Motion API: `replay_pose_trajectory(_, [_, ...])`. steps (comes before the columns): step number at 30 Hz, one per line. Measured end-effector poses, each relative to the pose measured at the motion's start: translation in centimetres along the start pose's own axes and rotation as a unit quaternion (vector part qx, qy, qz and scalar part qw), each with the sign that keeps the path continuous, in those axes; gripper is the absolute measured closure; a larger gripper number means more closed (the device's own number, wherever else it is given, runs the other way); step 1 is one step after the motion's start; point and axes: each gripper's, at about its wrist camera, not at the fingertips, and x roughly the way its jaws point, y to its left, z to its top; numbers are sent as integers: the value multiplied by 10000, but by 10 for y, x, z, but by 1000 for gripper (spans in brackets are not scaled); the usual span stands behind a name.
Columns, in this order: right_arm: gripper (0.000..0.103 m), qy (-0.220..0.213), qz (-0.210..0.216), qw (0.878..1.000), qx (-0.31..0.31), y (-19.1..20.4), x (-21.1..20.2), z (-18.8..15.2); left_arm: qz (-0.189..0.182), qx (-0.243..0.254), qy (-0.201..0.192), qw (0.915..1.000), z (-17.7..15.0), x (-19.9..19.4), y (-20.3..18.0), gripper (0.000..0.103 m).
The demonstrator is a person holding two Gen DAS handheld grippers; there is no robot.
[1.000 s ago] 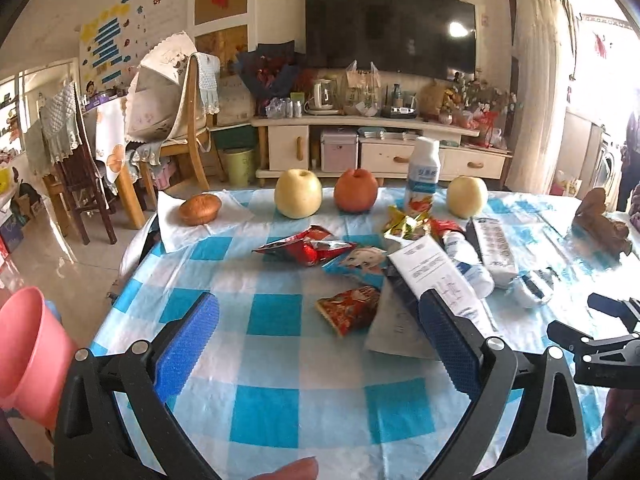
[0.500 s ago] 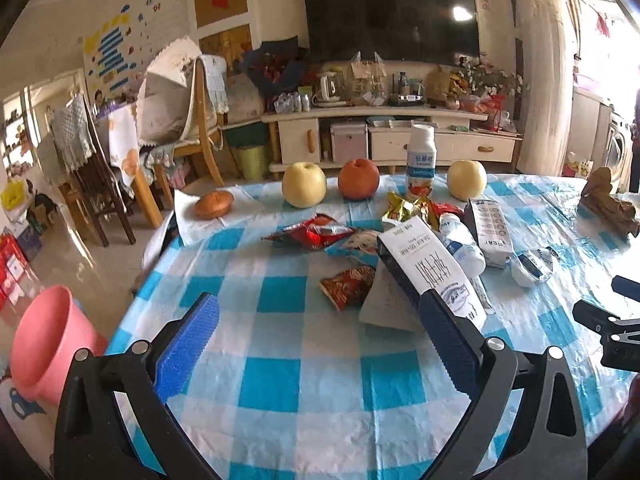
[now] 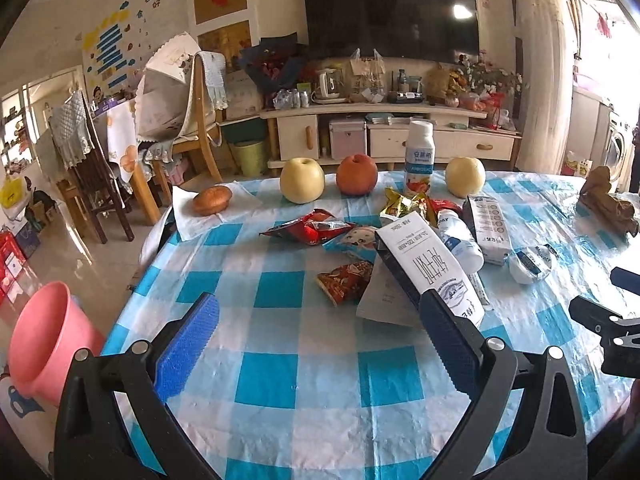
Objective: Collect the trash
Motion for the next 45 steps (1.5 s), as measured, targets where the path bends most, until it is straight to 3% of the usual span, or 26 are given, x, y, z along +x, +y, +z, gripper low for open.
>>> replay_pose_trajectory(4, [3,-293,-76,9994,-162,3,5,-4,55,13,9,10000,0,3,1,5])
replay_pose_trajectory(7, [3,-364,209,9991,-35,2,16,-8,110,43,59,9999,0,9,0,5])
replay_pose_trajectory(10, [3,-27,147,9999,-50,3,33,-8,146,53,114,9998,-1,16,0,5])
replay_pose_trajectory(12, [3,-122,328,9994,45,1,30,-7,141,51,166,9997,-1,19,-1,5])
replay_pose_trajectory(45, [3,-199,276,9994,-27,3,25,-5,141,93,217,9996,-3,27,-6,5])
